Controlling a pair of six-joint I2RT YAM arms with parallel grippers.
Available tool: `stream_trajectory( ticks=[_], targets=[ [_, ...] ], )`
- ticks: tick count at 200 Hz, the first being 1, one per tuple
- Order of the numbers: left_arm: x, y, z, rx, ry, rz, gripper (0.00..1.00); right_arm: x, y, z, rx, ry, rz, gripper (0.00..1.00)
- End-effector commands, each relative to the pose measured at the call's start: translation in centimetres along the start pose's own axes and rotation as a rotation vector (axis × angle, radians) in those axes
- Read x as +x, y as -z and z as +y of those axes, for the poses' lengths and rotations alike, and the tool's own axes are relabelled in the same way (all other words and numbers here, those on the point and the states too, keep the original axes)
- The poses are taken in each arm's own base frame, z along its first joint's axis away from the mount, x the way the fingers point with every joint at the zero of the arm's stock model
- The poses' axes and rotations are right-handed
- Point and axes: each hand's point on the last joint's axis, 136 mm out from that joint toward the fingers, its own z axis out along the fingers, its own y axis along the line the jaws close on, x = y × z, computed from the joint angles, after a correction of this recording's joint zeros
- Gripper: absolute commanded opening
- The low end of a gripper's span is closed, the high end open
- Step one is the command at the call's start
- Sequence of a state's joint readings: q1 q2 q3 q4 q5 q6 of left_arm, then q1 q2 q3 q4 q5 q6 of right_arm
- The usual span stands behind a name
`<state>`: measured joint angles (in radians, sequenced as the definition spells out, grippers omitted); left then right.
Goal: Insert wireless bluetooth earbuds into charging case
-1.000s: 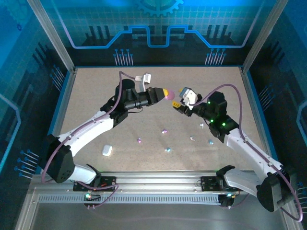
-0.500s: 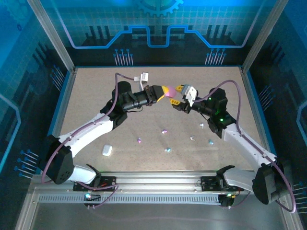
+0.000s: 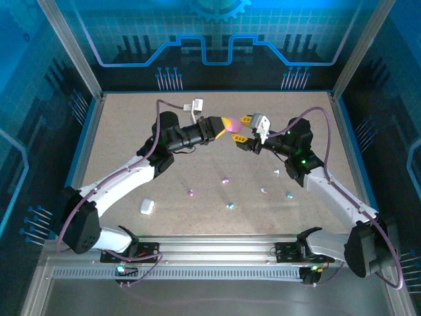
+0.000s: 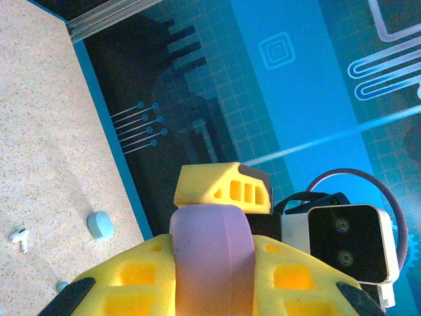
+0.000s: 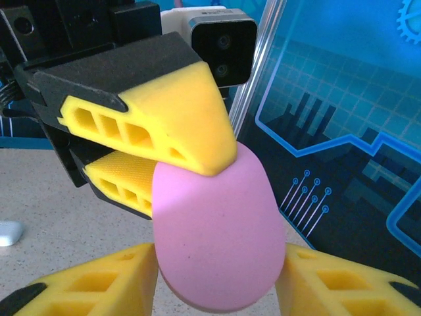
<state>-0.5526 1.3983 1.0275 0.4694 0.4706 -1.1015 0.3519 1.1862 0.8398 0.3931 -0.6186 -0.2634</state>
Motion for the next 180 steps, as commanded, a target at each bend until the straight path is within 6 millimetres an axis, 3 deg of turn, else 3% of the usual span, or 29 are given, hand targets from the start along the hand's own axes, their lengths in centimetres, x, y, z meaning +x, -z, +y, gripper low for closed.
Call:
stream_trajectory(
  ticks=[1,24,70,74,92,116,140,180],
  targets=[
    [0.0,0.6,-1.8,0.052,-0.015,0.006,0.15,-2.6,0.3,-0.8,0.006,0.044,-0.069,0.51],
    [0.0,0.6,-1.8,0.051,-0.014,0.005,0.15,-2.6,0.3,-0.7,0.003,0.046,-0.07,0.51],
    [0.0,0.5,-1.6,0.048,-0.013,0.008,0.15,-2.2,0.4,0.1,-0.047,0.028,-0.059,0.4],
    [0.0,0.5,-1.6,0.047,-0.015,0.005,0.15,-3.2,0.4,-0.1,-0.053,0.041,-0.075,0.39],
    [-0.1,0.5,-1.5,0.042,-0.021,0.002,0.17,-3.3,0.4,0.4,-0.095,0.023,-0.064,0.36],
    [0.0,0.6,-1.5,0.035,-0.048,0.004,0.31,-3.0,0.4,0.8,-0.13,-0.011,-0.04,0.33],
    [-0.1,1.0,-1.6,0.013,-0.123,-0.001,0.52,-2.5,0.4,1.5,-0.197,-0.073,0.006,0.33],
    [0.4,2.8,-2.0,-0.021,-0.549,-0.018,0.69,-2.7,0.7,2.5,-0.331,-0.219,0.071,0.32]
  ],
)
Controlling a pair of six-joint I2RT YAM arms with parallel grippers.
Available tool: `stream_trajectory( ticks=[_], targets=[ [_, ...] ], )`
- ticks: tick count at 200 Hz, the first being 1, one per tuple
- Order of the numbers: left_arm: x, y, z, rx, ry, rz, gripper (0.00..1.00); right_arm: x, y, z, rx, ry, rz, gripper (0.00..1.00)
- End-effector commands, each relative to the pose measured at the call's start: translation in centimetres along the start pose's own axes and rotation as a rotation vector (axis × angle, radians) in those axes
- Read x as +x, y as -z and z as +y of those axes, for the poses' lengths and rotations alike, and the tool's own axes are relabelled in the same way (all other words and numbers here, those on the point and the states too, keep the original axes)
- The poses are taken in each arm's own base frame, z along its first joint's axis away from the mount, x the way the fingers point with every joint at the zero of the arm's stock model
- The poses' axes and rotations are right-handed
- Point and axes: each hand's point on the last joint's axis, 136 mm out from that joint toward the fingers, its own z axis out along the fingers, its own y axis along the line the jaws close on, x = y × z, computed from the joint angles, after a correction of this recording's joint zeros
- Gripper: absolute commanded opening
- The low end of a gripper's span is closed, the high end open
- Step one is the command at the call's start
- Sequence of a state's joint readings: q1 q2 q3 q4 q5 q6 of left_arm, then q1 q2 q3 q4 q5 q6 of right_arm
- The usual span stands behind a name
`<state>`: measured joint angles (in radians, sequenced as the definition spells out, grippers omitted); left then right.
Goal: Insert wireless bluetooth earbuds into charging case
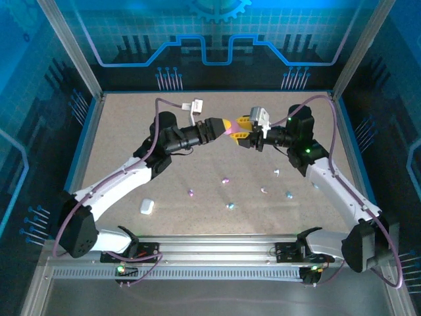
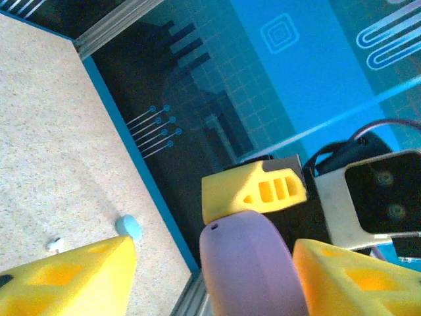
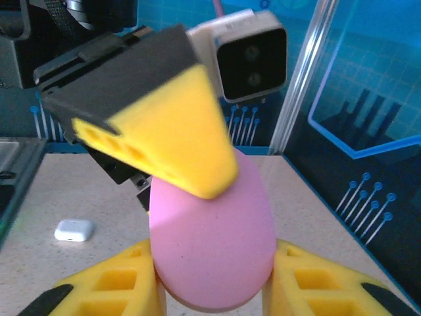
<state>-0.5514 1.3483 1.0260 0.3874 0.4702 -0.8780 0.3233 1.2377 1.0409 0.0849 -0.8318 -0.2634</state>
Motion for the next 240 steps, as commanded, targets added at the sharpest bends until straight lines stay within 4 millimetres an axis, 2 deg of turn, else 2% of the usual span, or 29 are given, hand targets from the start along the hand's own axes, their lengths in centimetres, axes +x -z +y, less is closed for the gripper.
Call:
stream_trajectory(
  ticks=[1,36,62,129,155,207,240],
  targets=[
    [-0.3,1.9,-1.5,0.0,-0.354,-0.034,0.69,-0.5,0.4,1.3,-0.125,-0.106,0.031,0.32],
    [1.5,3.3,-2.1,0.084,-0.769,-0.061,0.71,-1.4,0.5,2.3,-0.252,-0.208,0.048,0.32],
    [2.1,3.3,-2.2,0.11,-0.9,-0.06,0.69,-1.9,0.6,2.8,-0.306,-0.242,0.053,0.32],
    [2.4,2.9,-3.9,0.208,-0.895,-0.03,0.68,-1.9,0.7,3.2,-0.338,-0.24,0.055,0.33],
    [2.4,2.6,-3.6,0.199,-0.874,-0.012,0.64,-1.9,0.6,3.3,-0.342,-0.232,0.054,0.33],
    [2.4,2.2,-3.8,0.226,-0.84,-0.001,0.64,-1.7,0.3,3.4,-0.342,-0.219,0.06,0.33],
    [2.6,2.0,-3.3,0.21,-0.836,0.026,0.59,-1.9,0.3,3.5,-0.344,-0.208,0.055,0.33]
  ],
)
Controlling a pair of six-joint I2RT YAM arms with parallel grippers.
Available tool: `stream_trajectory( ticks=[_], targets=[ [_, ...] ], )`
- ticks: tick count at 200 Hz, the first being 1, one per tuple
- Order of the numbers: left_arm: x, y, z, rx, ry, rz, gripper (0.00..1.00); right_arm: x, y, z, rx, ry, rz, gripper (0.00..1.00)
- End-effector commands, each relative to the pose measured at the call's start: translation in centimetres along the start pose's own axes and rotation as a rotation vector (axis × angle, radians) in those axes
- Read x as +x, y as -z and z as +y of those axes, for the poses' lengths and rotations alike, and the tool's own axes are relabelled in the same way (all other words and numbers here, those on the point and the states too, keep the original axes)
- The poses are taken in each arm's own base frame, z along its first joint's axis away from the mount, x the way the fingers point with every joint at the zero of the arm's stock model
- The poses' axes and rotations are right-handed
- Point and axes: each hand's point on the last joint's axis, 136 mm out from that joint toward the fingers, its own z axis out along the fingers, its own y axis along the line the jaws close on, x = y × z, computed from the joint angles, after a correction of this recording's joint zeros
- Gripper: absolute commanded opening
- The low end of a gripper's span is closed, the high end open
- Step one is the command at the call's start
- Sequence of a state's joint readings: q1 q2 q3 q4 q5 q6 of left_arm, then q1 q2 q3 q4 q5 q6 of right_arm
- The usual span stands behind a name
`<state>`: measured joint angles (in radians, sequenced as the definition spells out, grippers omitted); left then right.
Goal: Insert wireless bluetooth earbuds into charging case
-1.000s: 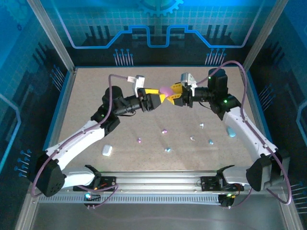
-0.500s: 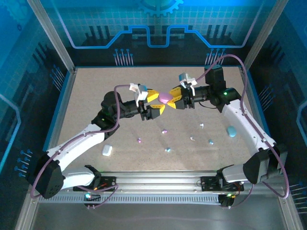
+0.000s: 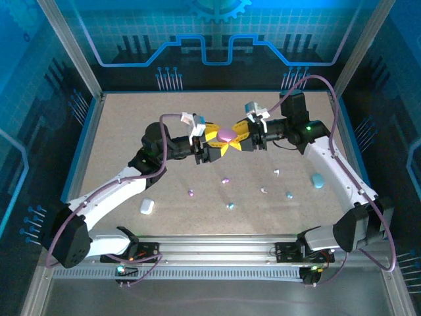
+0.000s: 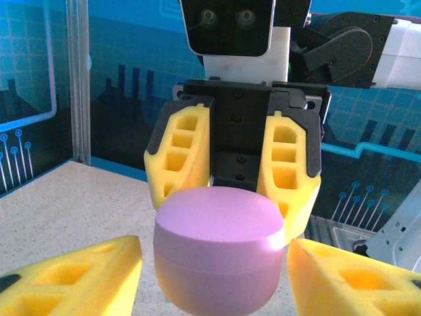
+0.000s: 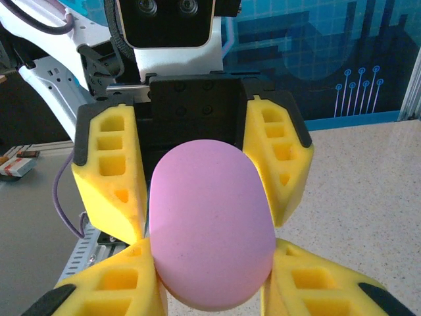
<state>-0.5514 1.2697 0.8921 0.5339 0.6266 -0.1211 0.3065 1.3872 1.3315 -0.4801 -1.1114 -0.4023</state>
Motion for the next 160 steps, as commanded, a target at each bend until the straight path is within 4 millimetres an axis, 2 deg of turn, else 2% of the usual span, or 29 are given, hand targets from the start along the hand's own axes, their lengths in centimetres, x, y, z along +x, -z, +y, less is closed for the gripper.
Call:
stream_trajectory(
  ticks=[1,56,97,123,160],
  targets=[
    [-1.3,-0.2,-0.4,0.031,-0.028,-0.011,0.59,-1.1,0.0,0.7,-0.031,0.036,-0.016,0.33],
    [-1.2,-0.4,-0.5,0.045,-0.029,0.008,0.54,-1.0,-0.2,0.8,-0.038,0.046,-0.006,0.33],
    [-0.6,-0.3,-0.6,0.047,-0.033,0.03,0.42,-1.1,-0.2,1.0,-0.043,0.048,-0.007,0.34],
    [-0.3,-0.1,-0.5,0.036,-0.041,0.033,0.37,-1.3,0.1,0.6,-0.012,0.032,0.0,0.39],
    [0.3,0.1,-0.6,0.035,-0.041,0.045,0.36,-1.6,0.8,-0.3,0.03,-0.015,-0.004,0.46]
  ],
)
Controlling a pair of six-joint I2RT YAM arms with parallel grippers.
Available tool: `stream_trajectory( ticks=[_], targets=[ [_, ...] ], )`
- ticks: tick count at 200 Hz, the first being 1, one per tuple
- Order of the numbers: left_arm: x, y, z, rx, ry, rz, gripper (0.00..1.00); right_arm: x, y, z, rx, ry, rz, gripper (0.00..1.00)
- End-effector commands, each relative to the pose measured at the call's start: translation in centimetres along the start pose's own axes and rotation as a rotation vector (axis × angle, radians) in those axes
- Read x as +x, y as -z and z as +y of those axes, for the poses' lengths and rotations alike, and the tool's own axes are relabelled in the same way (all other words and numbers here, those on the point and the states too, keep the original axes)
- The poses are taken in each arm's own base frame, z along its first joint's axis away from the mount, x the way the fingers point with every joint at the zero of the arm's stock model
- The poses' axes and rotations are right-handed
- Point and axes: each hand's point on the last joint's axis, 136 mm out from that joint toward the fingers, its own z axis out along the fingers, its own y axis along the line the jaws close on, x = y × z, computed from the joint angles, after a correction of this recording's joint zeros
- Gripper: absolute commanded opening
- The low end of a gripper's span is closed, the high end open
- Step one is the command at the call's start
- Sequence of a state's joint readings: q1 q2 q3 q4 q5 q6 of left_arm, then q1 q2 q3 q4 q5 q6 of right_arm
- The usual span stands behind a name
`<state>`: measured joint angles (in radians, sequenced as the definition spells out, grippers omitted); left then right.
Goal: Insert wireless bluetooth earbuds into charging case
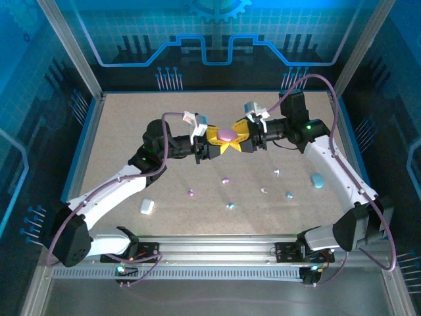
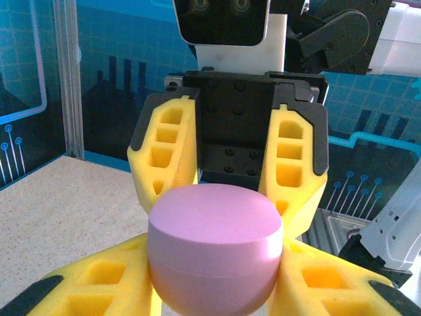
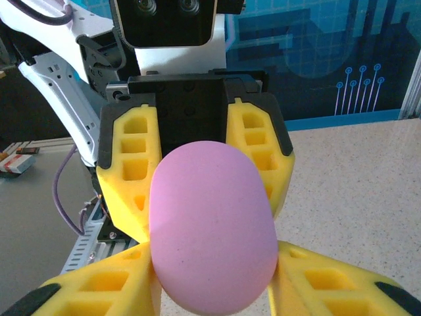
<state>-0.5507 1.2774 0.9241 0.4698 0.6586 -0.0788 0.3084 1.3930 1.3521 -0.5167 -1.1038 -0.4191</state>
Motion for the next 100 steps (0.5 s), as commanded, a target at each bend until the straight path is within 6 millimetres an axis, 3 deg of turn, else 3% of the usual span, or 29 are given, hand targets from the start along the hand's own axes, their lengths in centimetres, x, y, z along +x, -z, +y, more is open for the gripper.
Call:
stream_trajectory(
  ticks=[1,100],
  targets=[
    [0.1,0.3,-0.3,0.009,-0.025,0.01,0.36,-1.5,0.8,-0.3,0.03,-0.014,-0.014,0.46],
    [0.8,0.3,-0.5,0.022,-0.018,0.029,0.36,-1.3,1.5,-2.4,0.14,-0.06,-0.007,0.49]
  ],
)
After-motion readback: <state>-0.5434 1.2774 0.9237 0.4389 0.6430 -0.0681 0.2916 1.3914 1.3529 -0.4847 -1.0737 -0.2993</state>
